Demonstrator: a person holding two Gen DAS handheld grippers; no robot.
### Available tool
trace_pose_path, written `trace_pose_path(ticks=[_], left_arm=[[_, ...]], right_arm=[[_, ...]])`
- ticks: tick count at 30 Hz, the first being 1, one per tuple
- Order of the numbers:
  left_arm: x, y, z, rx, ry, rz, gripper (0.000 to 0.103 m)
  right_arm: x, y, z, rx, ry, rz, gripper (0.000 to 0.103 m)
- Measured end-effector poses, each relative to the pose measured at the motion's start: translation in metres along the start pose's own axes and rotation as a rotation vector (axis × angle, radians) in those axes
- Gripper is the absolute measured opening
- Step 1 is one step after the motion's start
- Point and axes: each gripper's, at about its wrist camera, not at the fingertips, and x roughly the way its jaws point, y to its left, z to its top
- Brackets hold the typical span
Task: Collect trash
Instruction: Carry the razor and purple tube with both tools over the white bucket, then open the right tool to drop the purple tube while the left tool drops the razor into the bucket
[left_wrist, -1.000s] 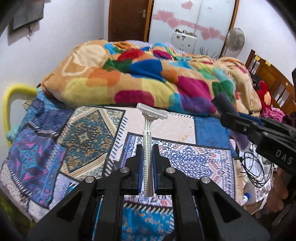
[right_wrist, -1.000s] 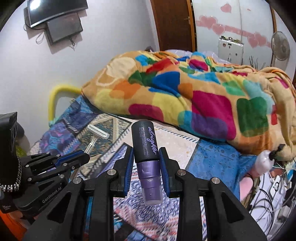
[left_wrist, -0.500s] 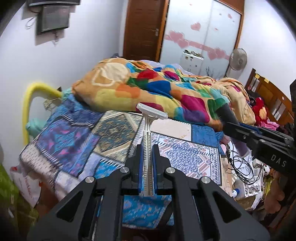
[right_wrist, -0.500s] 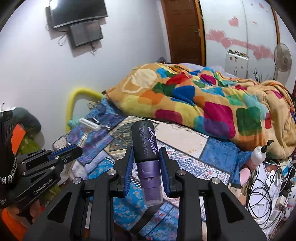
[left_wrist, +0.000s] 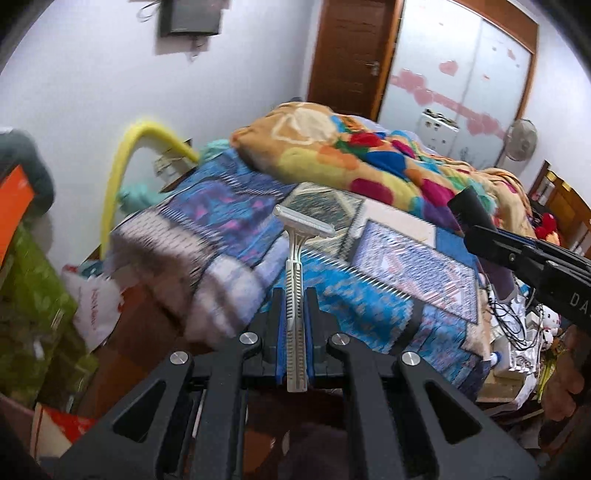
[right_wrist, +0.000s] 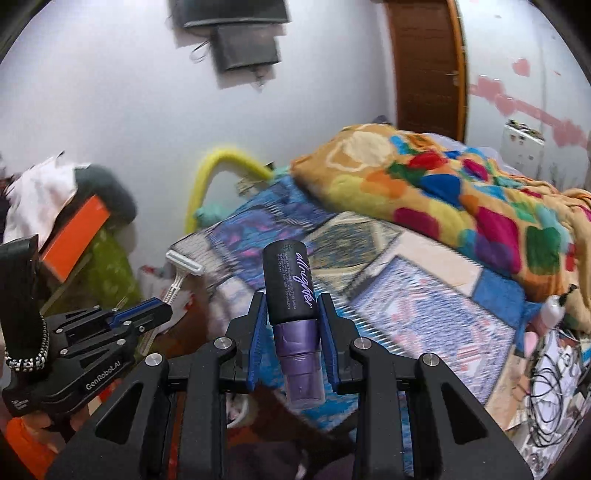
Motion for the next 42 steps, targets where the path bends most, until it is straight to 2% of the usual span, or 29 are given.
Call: trace_pose_path(ticks=[11,16,29,36,42], left_arm=[[-0.021,0.104,-0.060,-0.168,0.046,0.132,0.008],[-0.011,0.140,-0.087,-0.221,0.115,0.178,0.008],[0.054,0.183,-0.152,-0.367,0.319,0.172,0.008],[0.082,0.194,-0.171,-0.415,0.390,0.176,0.008],[0.097,0.199,-0.170,-0.422,0.419,0.175,0.008]], right_arm=[[0.055,0.094,-0.025,-0.119,0.145,0.154,0.025],[0.087,0.130,-0.037,-0.178,0.229,0.191,0.025],[0.190,0.180,-0.079,-0.266,0.505,0.222,0.025],[0.229,0.195,-0.097,-0.278,0.640,0.267,0.026],[0.242,0.200,-0.098,-0.308,0.643,0.216,0.029]])
